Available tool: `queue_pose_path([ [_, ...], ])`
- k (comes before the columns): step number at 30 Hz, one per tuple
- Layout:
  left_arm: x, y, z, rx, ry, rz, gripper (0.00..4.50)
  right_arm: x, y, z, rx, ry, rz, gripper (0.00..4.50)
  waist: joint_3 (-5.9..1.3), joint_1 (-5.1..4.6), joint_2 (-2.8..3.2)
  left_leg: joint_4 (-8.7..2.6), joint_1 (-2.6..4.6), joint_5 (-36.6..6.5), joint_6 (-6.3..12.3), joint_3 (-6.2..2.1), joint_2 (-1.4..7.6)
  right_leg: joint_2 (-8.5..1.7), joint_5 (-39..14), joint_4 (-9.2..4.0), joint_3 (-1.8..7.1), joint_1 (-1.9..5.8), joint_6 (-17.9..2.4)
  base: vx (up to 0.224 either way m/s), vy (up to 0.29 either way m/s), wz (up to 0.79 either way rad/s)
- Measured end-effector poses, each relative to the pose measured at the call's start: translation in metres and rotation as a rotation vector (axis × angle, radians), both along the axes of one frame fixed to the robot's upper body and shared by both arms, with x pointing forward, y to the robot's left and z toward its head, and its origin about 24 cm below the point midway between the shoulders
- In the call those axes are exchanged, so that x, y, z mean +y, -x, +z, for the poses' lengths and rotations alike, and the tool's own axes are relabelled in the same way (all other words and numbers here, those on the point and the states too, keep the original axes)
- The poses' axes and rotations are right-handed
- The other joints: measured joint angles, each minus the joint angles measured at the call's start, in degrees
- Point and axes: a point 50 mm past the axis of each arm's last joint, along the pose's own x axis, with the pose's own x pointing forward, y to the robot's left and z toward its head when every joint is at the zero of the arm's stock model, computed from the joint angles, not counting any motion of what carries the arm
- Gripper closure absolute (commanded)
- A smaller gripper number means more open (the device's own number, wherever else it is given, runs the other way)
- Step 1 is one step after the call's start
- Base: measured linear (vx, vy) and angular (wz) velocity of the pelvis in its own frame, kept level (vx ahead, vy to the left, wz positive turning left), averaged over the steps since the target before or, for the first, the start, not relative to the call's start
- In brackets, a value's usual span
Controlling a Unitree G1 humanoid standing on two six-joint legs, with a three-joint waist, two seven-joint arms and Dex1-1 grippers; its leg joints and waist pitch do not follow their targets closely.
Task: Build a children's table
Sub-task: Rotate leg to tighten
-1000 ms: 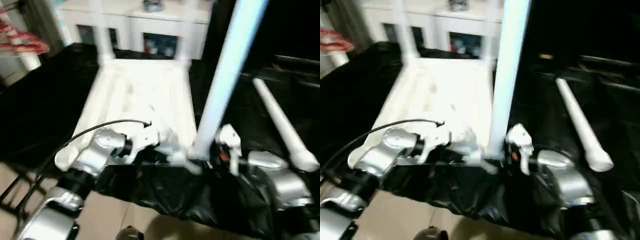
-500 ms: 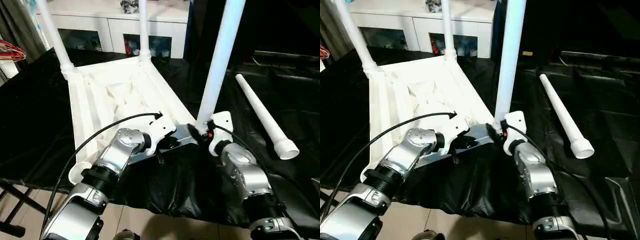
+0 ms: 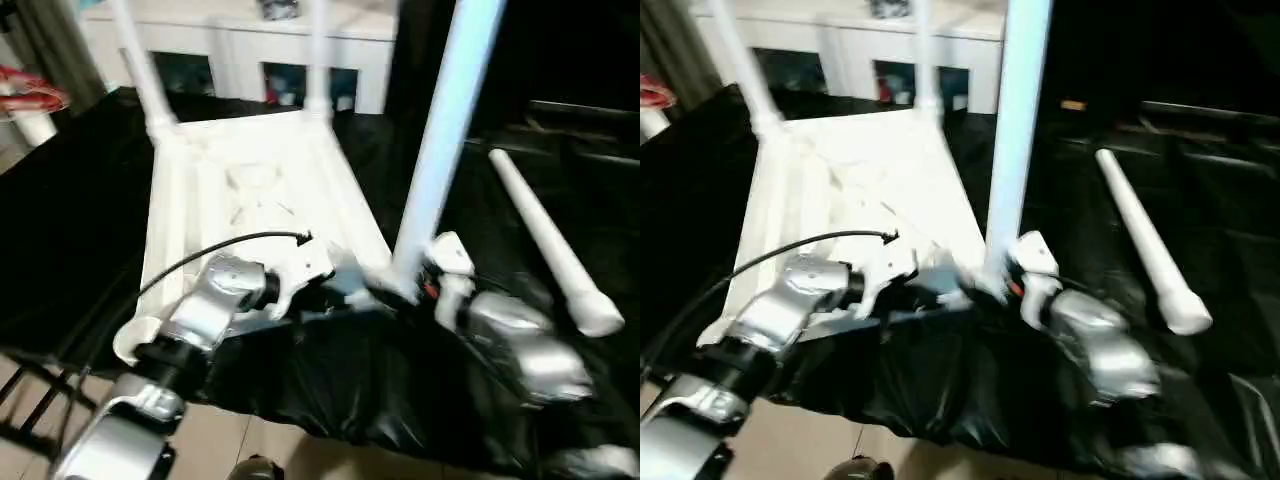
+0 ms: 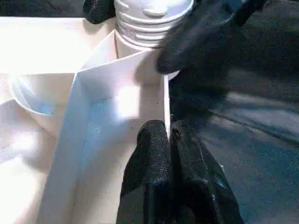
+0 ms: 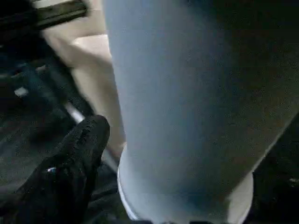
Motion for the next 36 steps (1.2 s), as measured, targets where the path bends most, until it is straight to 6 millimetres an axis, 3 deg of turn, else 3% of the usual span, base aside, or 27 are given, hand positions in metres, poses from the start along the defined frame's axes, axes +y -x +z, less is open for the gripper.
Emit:
queue_pose_path([
  [6,0.012,0.005,0.002,0.032,-0.021,-0.109,4.50,-0.005,0.013,0.007,0.052,0.031,0.209,0.48,0.01,1.05,0.01,0.03,0.01,0.00,0.00,0.01,0.05,-0.01,0.00,0.07,-0.01,0.05,0.00,0.000,0.000,0.00],
  [9,0.016,0.007,0.002,0.041,-0.032,-0.139,4.50,-0.003,0.015,0.007,0.063,0.036,0.255,0.64,0.01,1.12,0.01,0.03,0.02,0.00,0.00,0.04,0.06,-0.01,0.00,0.09,0.00,0.09,0.01,0.000,0.000,0.00],
  [10,0.018,0.007,0.002,0.046,-0.037,-0.151,4.50,-0.003,0.017,0.007,0.066,0.042,0.272,0.91,0.01,1.13,0.01,0.03,0.01,0.00,0.00,0.05,0.07,-0.01,-0.01,0.09,0.00,0.10,0.03,0.000,0.000,0.00],
  [20,0.021,0.011,0.001,0.058,-0.044,-0.188,4.50,-0.003,0.022,0.006,0.084,0.035,0.305,1.63,0.00,1.23,-0.01,0.04,0.01,0.00,-0.01,0.05,0.07,-0.02,-0.08,0.12,0.01,0.16,0.14,0.000,0.000,0.00],
  [25,0.019,0.012,-0.001,0.056,-0.033,-0.183,4.50,0.000,0.025,0.002,0.091,0.007,0.286,1.73,-0.02,1.27,-0.03,0.07,0.01,0.00,-0.01,0.05,0.08,-0.02,-0.06,0.13,0.01,0.19,0.11,0.000,0.000,0.00],
  [29,0.016,0.009,-0.003,0.037,-0.024,-0.132,4.50,0.000,0.024,-0.001,0.086,-0.023,0.189,1.73,-0.04,1.13,-0.06,0.11,0.06,0.00,-0.01,0.05,0.10,-0.02,-0.10,0.14,0.00,0.24,0.18,0.000,0.000,0.00],
  [36,-0.009,-0.007,-0.008,-0.034,0.003,0.117,4.50,0.007,-0.009,-0.011,0.013,-0.059,-0.287,1.74,-0.04,-1.45,-0.10,0.27,0.23,0.00,-0.02,-0.22,0.09,-0.17,-0.14,-0.14,-0.52,0.14,0.27,0.000,0.000,0.00],
])
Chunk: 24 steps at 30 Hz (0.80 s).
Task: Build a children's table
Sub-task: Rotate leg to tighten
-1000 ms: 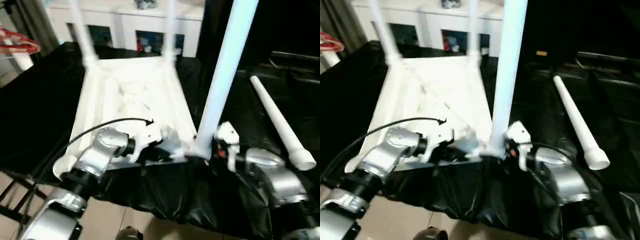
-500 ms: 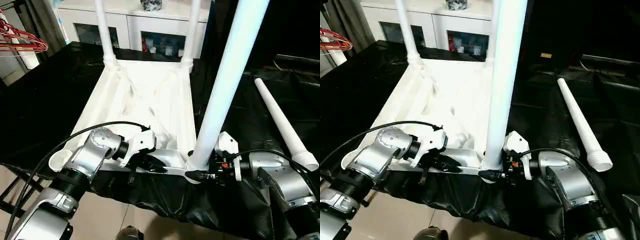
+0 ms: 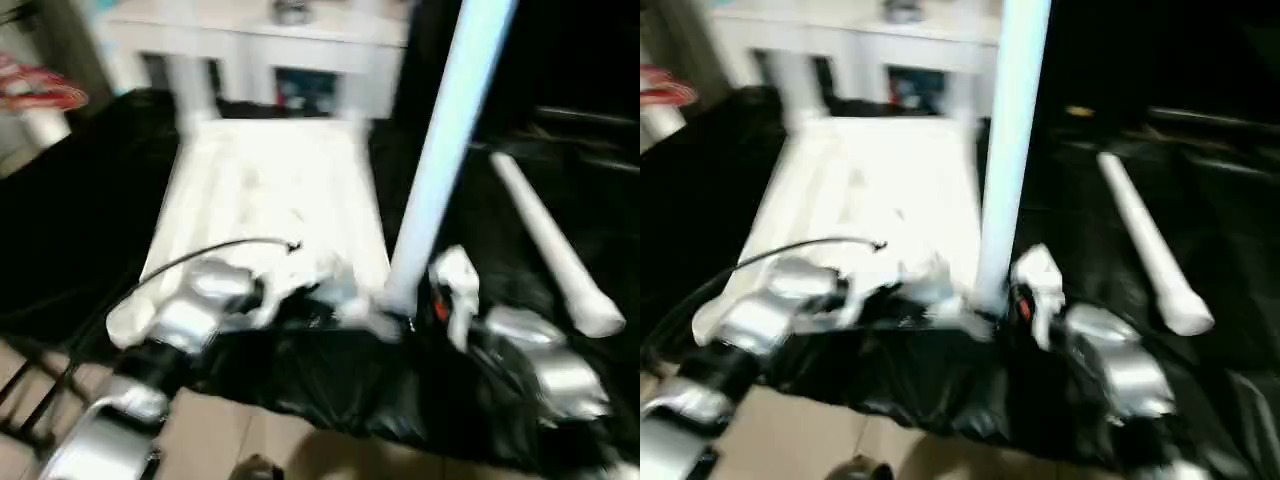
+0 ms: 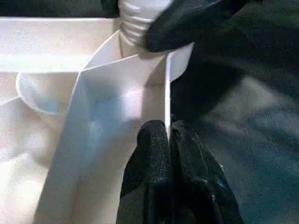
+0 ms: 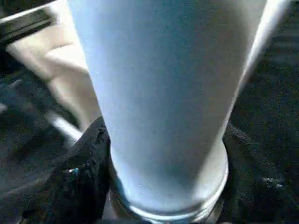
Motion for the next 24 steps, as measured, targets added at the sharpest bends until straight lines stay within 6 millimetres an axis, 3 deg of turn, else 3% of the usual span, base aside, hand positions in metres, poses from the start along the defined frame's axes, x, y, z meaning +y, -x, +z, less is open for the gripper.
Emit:
queue_pose_path([
  [3,-0.011,-0.006,0.000,-0.019,0.002,0.098,4.50,0.008,-0.013,-0.002,-0.008,-0.011,-0.172,1.74,0.00,-0.87,0.04,-0.05,0.03,0.00,0.00,-0.08,0.00,-0.01,0.00,-0.06,-0.12,-0.01,-0.01,0.000,0.000,0.00],
  [8,-0.028,-0.011,-0.001,-0.062,-0.003,0.198,4.50,0.021,-0.029,-0.002,-0.016,-0.023,-0.397,1.74,0.00,-1.40,0.16,-0.06,0.03,0.00,0.00,-0.08,0.00,-0.01,0.01,-0.12,-0.14,-0.02,-0.01,0.000,0.000,0.00],
  [9,-0.028,-0.011,-0.001,-0.064,-0.002,0.200,4.50,0.022,-0.029,-0.003,-0.018,-0.033,-0.410,1.19,-0.02,-1.42,0.20,-0.06,0.02,0.00,0.00,-0.08,0.00,-0.01,0.01,-0.12,-0.13,-0.02,-0.01,0.000,0.000,0.00],
  [13,-0.026,-0.010,0.000,-0.063,-0.002,0.183,4.50,0.025,-0.029,-0.002,-0.021,-0.071,-0.405,0.76,-0.04,-1.49,0.23,-0.10,0.02,0.00,-0.01,-0.07,0.00,-0.01,0.13,-0.06,-0.12,-0.03,-0.09,0.000,0.000,0.00],
  [18,-0.019,-0.006,0.001,-0.054,0.005,0.136,4.50,0.027,-0.028,0.000,-0.033,-0.085,-0.336,0.60,-0.05,-1.32,0.25,-0.34,0.03,0.00,-0.03,-0.05,0.01,0.00,0.25,0.10,-0.12,-0.09,-0.19,0.000,0.000,0.00],
  [24,-0.006,0.000,0.004,-0.027,0.023,0.038,4.50,0.013,-0.015,0.002,-0.047,-0.057,-0.098,0.60,-0.08,-0.56,0.58,-0.46,-0.08,0.00,-0.03,0.01,0.07,0.02,0.39,0.09,-0.13,-0.11,-0.45,0.000,0.000,0.00],
])
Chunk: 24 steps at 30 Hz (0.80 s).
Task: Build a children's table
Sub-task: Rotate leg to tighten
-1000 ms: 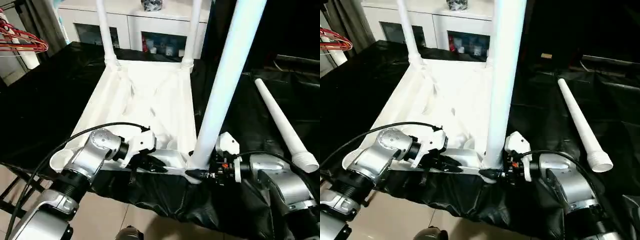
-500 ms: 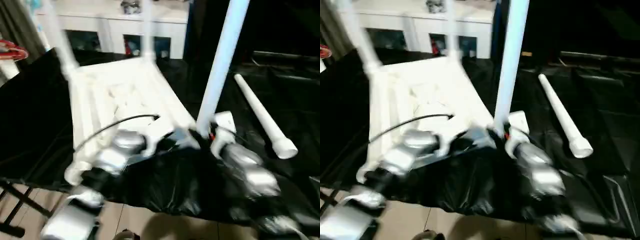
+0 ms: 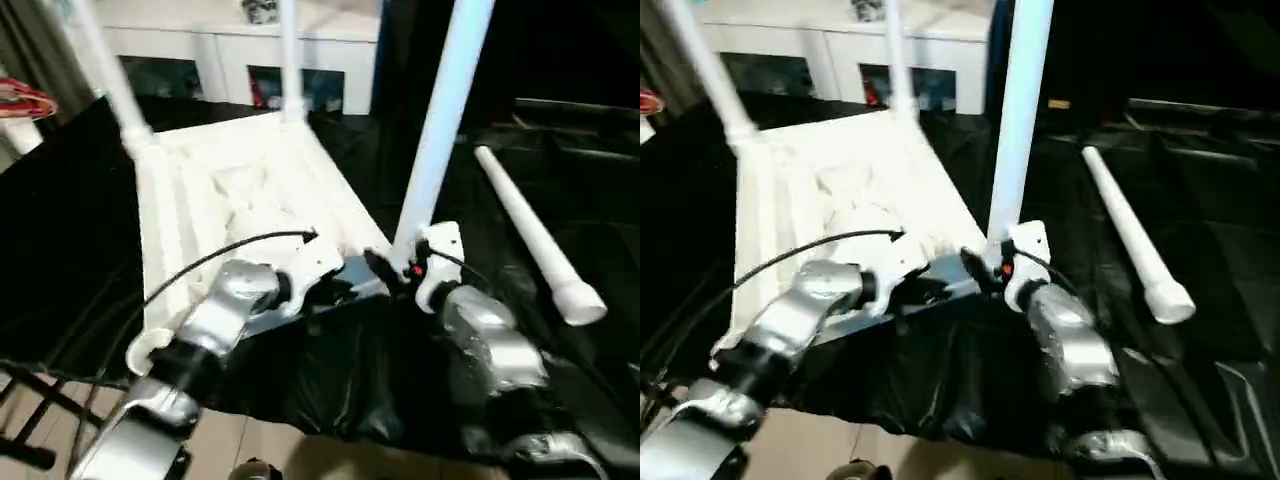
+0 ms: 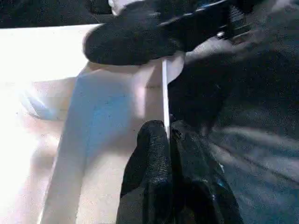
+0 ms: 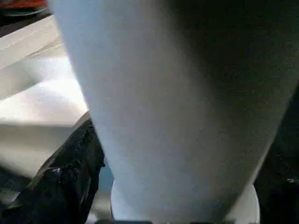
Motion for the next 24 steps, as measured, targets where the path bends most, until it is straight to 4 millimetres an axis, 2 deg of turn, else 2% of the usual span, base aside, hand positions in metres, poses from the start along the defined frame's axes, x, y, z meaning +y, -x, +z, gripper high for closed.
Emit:
queue_pose_path([
  [4,0.010,0.005,0.001,0.034,0.001,-0.089,4.50,-0.014,0.018,0.003,0.003,0.047,0.229,0.60,0.00,1.33,0.01,0.07,-0.06,0.00,0.01,0.08,0.02,-0.01,-0.09,-0.03,0.05,0.01,0.10,0.000,0.000,0.00],
  [9,0.021,0.009,0.002,0.066,-0.008,-0.181,4.50,-0.026,0.032,0.009,0.035,0.084,0.433,0.60,0.02,2.17,0.02,0.16,-0.12,0.00,0.01,0.12,0.06,-0.01,-0.10,-0.02,0.06,0.03,0.10,0.000,0.000,0.00],
  [14,0.029,0.013,0.003,0.089,-0.023,-0.254,4.50,-0.028,0.040,0.013,0.064,0.109,0.572,0.60,0.02,2.88,0.01,0.16,-0.11,0.00,0.01,0.14,0.12,-0.01,-0.17,0.03,0.05,0.04,0.22,0.000,0.000,0.00],
  [24,0.041,0.017,0.004,0.120,-0.059,-0.343,4.50,-0.025,0.048,0.014,0.099,0.112,0.681,1.52,0.02,3.25,0.01,0.18,-0.12,0.00,0.01,0.17,0.15,-0.01,-0.27,0.07,0.07,0.14,0.39,0.000,0.000,0.00],
])
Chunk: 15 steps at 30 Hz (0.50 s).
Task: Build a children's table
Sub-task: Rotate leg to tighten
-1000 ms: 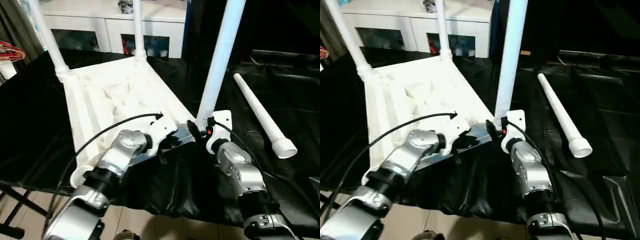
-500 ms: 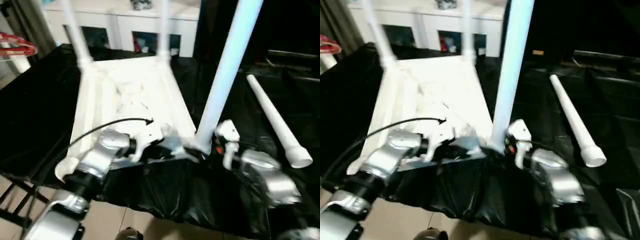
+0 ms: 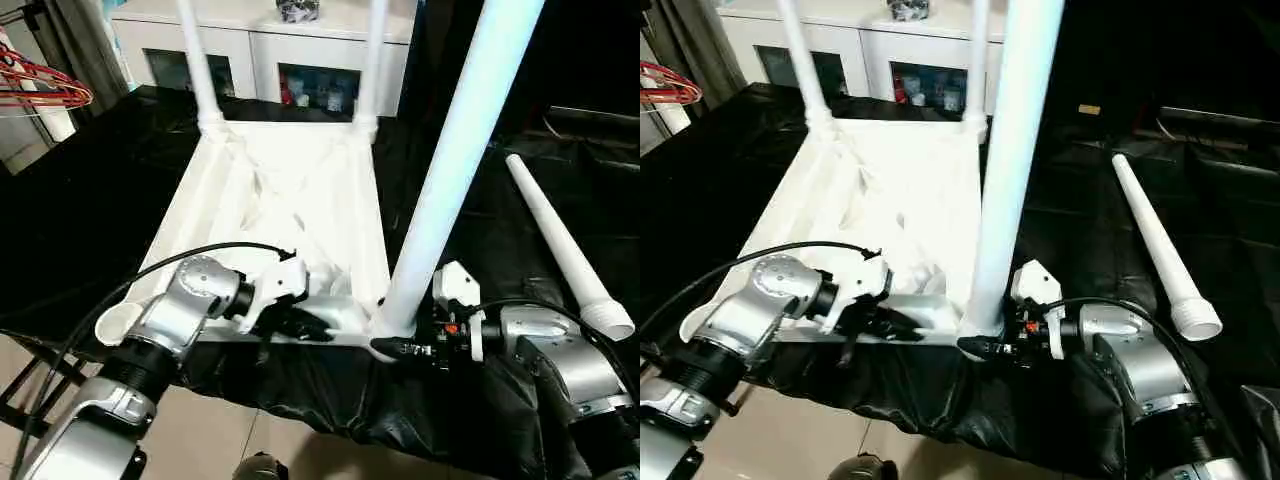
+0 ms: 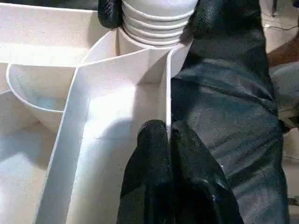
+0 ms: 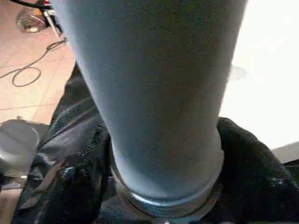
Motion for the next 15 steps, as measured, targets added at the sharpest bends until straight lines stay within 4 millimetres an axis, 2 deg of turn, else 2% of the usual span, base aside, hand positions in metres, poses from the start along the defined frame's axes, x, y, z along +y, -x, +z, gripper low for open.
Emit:
queue_pose_path([
  [7,-0.003,0.000,-0.001,-0.003,0.008,-0.005,4.50,0.001,0.001,-0.001,0.003,-0.007,-0.007,1.74,0.00,0.11,-0.01,0.02,-0.01,0.00,0.00,0.00,0.00,0.00,0.01,0.00,0.00,0.01,-0.01,0.000,0.000,0.00],
  [9,-0.007,-0.004,-0.003,-0.022,0.018,0.052,4.50,0.003,0.000,-0.006,-0.004,-0.034,-0.098,1.75,0.00,0.13,-0.02,0.04,-0.01,0.00,0.00,0.01,0.04,0.00,0.00,0.01,0.00,0.06,0.00,0.000,0.000,0.00],
  [11,-0.011,-0.009,-0.003,-0.048,0.017,0.096,4.50,0.003,-0.005,-0.009,-0.021,-0.049,-0.190,1.75,-0.01,-0.32,-0.01,0.10,0.02,0.00,0.00,0.08,0.09,0.00,0.01,0.03,0.00,0.03,0.00,0.000,0.000,0.00],
  [15,-0.024,-0.018,-0.006,-0.072,0.036,0.233,4.50,0.006,-0.023,-0.014,-0.047,-0.069,-0.438,1.76,-0.02,-2.06,-0.04,0.22,0.12,0.00,0.00,0.06,0.14,0.00,0.00,0.03,-0.07,-0.01,0.01,0.000,0.000,0.00],
])
